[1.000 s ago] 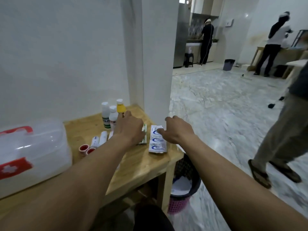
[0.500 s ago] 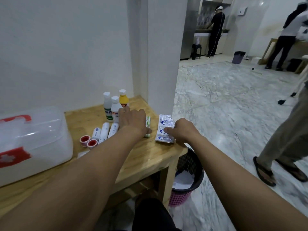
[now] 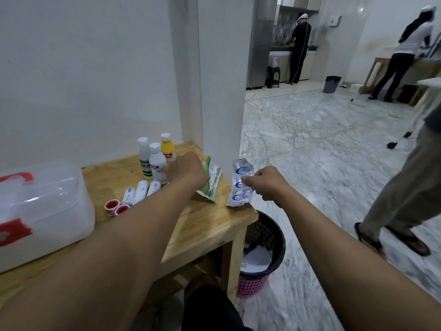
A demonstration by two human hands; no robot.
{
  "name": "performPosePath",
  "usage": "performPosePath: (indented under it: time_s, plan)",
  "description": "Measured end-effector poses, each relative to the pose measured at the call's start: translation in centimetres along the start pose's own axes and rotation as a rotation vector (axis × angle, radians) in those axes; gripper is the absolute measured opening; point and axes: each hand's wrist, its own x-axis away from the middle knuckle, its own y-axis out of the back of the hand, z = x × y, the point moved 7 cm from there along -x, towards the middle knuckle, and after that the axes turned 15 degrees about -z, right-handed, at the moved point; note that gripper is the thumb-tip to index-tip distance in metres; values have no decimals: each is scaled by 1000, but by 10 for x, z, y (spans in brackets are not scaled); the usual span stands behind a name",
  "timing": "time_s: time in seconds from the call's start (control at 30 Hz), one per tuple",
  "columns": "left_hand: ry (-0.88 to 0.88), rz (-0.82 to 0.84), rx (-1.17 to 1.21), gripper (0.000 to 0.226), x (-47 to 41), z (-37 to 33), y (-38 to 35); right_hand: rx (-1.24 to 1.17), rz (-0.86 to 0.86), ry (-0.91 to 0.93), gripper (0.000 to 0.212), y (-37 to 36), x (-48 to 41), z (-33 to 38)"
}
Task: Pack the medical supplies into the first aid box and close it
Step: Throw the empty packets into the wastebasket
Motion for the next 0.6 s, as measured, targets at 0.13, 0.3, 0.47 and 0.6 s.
performPosePath:
  time_s: [0.13, 0.3, 0.47, 0.6]
  plan:
    - [81, 4, 212, 14, -14, -20, 14, -37, -89, 2, 37, 25, -9, -1]
    - [124, 3, 433, 21, -37, -59, 13, -87, -233, -6, 47, 50, -32, -10]
    - [-38, 69, 482, 16, -57, -104, -12, -62, -335, -41, 30, 56, -60, -42]
    - [-184, 140, 375, 11, -71, -134, -48, -9, -332, -94, 31, 41, -88, -87]
